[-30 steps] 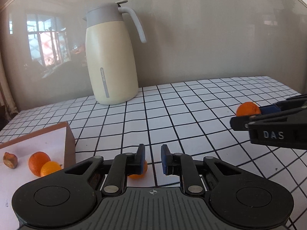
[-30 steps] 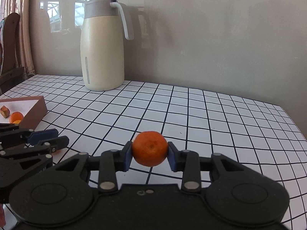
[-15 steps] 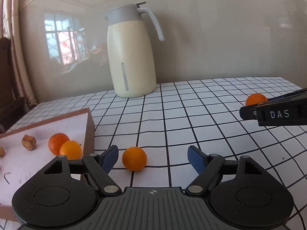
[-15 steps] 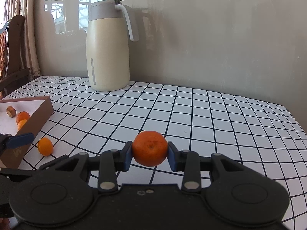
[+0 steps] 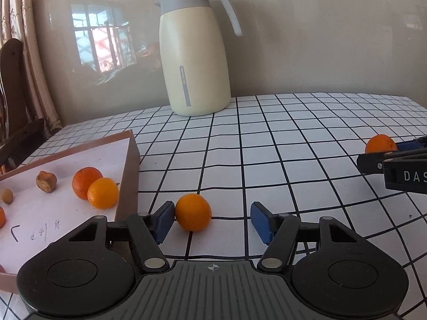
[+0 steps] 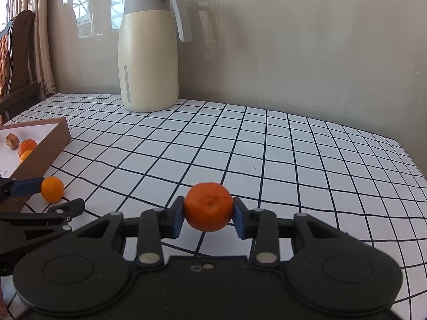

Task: Organize fruits
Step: 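Grasp the small orange kumquat with the left tool while the right tool holds the mandarin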

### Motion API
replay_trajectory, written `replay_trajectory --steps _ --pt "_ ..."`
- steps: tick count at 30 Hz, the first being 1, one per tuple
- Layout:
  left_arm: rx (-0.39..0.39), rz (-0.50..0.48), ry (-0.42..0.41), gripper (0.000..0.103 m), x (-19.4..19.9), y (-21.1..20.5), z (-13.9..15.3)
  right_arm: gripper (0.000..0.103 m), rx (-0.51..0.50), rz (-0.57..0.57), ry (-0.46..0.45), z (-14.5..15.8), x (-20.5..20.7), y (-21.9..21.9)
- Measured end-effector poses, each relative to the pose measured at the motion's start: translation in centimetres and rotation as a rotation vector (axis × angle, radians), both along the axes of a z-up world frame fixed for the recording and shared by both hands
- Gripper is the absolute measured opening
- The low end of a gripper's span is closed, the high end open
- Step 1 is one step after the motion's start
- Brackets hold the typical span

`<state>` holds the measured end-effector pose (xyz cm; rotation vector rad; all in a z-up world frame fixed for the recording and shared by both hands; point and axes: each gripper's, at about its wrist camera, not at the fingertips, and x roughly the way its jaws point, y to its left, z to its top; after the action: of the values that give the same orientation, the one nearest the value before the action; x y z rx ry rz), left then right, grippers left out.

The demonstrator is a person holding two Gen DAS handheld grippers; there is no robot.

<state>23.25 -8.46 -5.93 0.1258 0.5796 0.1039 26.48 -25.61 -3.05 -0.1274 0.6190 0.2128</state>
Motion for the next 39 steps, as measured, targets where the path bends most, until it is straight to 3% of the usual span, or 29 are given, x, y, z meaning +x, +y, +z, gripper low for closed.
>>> replay_trajectory --steps 4,17,21,33,39 --pt "-0.017 0.033 -0.023 0.050 -0.1 0.5 0.2 0.029 0.000 0.002 -0.002 0.0 -0.3 0.0" --pt "-0.055 -0.007 -0.025 0.049 -1.1 -0.1 0.2 0.029 0.000 0.009 -0.001 0.0 -0.3 0.3" --pt "-0.154 0.018 0.014 0.036 -0.1 1.2 0.0 0.029 0.006 0.006 -0.003 0.0 -0.5 0.0" --pt "-0.129 0.030 0.019 0.036 1.7 0.6 0.0 0.029 0.007 -0.012 0.021 -0.7 -0.1 0.0" --pt "-0.149 -0.007 0.018 0.030 1.6 0.7 -0.1 0.029 -0.009 -0.014 0.051 -1.6 0.1 0.4"
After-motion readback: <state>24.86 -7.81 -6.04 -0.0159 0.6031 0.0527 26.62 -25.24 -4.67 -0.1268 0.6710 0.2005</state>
